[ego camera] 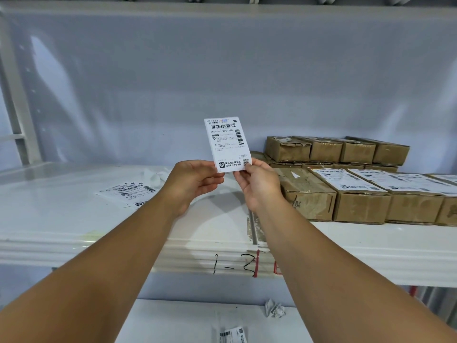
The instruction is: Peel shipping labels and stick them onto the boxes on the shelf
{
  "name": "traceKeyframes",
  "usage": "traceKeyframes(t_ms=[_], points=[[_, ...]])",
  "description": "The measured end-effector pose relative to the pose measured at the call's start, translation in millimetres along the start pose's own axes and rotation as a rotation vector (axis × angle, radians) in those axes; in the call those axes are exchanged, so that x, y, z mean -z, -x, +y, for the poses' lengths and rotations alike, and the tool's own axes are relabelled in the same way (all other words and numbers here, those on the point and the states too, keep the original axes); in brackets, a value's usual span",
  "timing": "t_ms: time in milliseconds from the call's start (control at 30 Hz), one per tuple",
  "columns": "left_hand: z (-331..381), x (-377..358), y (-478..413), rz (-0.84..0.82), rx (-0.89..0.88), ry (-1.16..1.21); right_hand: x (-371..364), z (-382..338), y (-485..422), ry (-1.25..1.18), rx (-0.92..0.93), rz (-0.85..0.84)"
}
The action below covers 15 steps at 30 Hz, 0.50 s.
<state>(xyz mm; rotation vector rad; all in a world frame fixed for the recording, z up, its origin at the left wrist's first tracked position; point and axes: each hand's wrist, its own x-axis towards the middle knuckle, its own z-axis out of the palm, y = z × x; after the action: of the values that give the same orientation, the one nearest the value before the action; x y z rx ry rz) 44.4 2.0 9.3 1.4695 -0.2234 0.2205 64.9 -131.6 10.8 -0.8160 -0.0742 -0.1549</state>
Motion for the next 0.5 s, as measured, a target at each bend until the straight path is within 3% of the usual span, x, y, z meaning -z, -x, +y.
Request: traceKeyframes(t_ms=[500], points=[[1.0, -1.3, 2.0, 0.008, 0.02, -0.123, -0.7, -0.3, 1.8, 0.024, -0.01, 0.021]])
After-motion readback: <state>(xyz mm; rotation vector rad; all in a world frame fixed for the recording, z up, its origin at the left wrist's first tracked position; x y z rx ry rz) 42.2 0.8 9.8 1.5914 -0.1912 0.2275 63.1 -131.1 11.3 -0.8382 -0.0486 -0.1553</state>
